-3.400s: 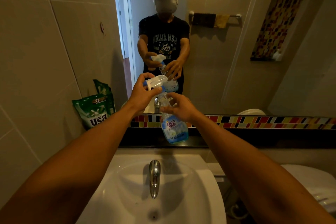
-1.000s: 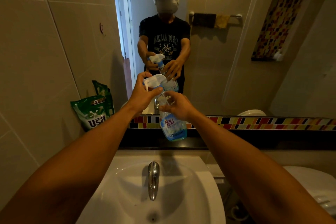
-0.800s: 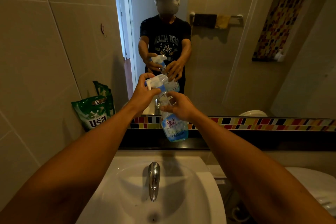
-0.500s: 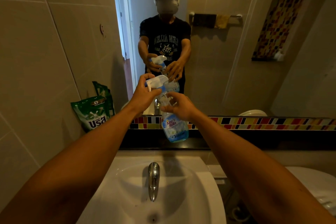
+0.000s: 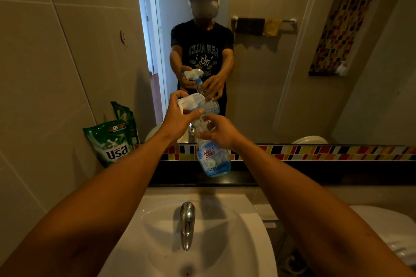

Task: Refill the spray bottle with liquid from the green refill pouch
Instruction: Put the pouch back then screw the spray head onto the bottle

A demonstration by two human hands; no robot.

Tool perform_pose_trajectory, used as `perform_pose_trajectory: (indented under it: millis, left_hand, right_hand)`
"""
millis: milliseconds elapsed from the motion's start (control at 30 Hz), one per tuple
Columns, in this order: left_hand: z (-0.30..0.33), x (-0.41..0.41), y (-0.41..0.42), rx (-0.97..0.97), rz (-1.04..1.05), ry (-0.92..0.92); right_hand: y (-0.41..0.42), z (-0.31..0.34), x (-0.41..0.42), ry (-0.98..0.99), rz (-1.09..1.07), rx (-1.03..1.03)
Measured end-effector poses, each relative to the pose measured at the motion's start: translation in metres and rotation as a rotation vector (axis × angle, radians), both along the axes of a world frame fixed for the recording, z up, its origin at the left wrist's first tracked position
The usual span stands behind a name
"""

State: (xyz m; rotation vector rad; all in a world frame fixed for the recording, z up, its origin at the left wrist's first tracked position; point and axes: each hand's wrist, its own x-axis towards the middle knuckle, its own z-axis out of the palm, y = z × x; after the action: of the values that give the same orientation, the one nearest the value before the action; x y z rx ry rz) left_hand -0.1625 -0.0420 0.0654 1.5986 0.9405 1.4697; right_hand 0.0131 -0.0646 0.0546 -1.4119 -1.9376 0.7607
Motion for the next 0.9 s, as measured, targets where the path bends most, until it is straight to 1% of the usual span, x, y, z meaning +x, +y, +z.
perform_pose_trajectory:
  millis: [167,233,400,600,767,900]
  left_hand:
    - [0.0033,-0.0021,-0.0002,-0.029,0.003,0.044]
    - [0.0028,-0.0030,0.0006,-0.042,-0.009,0.037]
    - [0.0019,-0.0031,-0.0012,-0.001,-0.017,-0.001]
    - [0.0031,-0.0054,0.0004,-0.039,-0.018,-0.011]
    - [0.0013,-0.0032,-0.0014,0.028,-0.006,-0.050]
    - [0.0027,-0.0061,-0.0004,-0.001,0.002,-0.010]
  right_hand:
    - [0.0022,-0.0028,0.0010,0.002,-0.012,-0.012]
    - [0.0022,-0.0042,0.0020,-0.004,-0.015,0.002]
    - [0.0037,-0.0031,-0.0001,0.005,0.014,0.008]
    - [0.0068,-0.0055,0.0002,0.018,0.014,0.011]
    - [0.0064,-0.0039,-0.0029,0.012,0.027,-0.004]
    - [0.0079,-0.0056,-0.0024,0.011,0.013,0.001]
